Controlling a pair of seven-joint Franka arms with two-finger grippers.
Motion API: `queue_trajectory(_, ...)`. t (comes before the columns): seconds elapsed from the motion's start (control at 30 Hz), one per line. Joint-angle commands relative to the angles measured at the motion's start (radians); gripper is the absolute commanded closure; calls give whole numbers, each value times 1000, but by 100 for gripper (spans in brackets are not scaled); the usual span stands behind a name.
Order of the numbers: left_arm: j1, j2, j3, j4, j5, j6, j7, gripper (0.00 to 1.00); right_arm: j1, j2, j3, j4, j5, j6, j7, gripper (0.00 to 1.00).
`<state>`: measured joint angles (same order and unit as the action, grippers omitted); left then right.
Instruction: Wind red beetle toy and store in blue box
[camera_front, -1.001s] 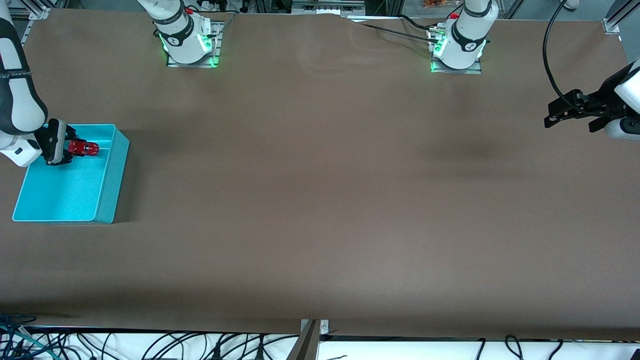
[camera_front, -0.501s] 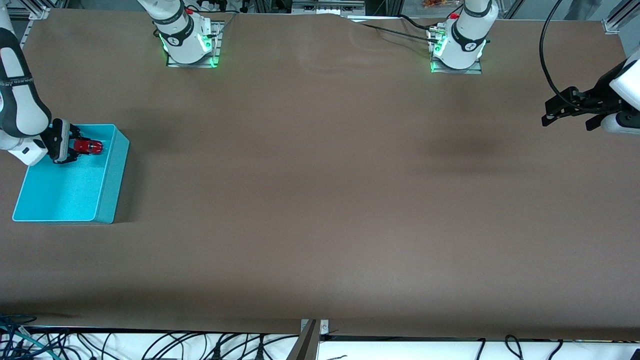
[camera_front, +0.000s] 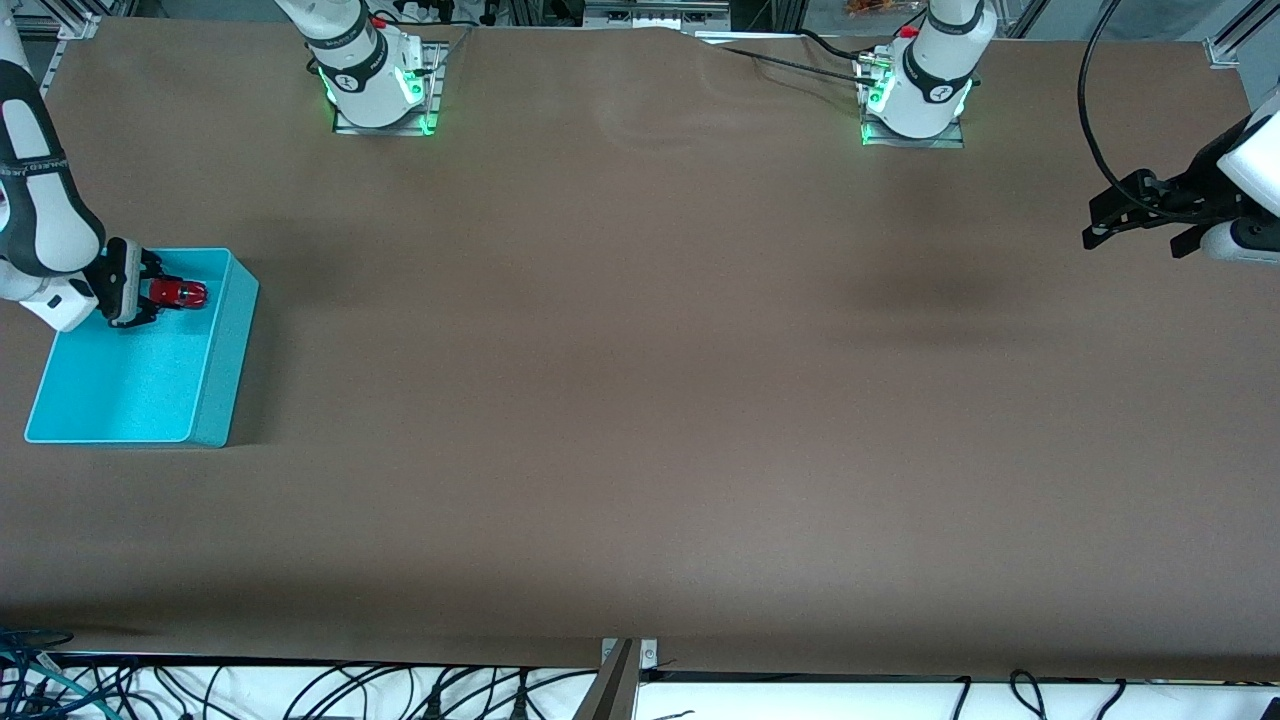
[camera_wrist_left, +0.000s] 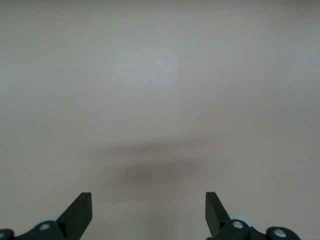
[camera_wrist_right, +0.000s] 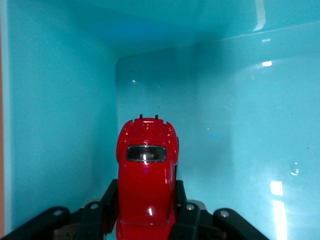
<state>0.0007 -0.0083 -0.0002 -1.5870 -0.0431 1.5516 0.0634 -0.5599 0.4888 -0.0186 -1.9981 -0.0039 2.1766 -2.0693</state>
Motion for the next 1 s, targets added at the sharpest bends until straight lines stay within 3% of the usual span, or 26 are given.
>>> queue_trajectory(0.0,5,-24,-8,-22,19,15,-2,0,-14,8,6,25,-5,-15,-22,19)
queue_trajectory(0.13,5,-24,-8,-24,19,15,-2,0,-8,8,8,47,-5,-18,-22,7)
queue_trajectory(0.4,4,-22,-9,-22,19,15,-4,0,2,8,16,119,1,-95,-18,0)
queue_trajectory(0.97,5,-22,-9,-22,19,15,-4,0,2,-22,147,369,2,-409,182,0)
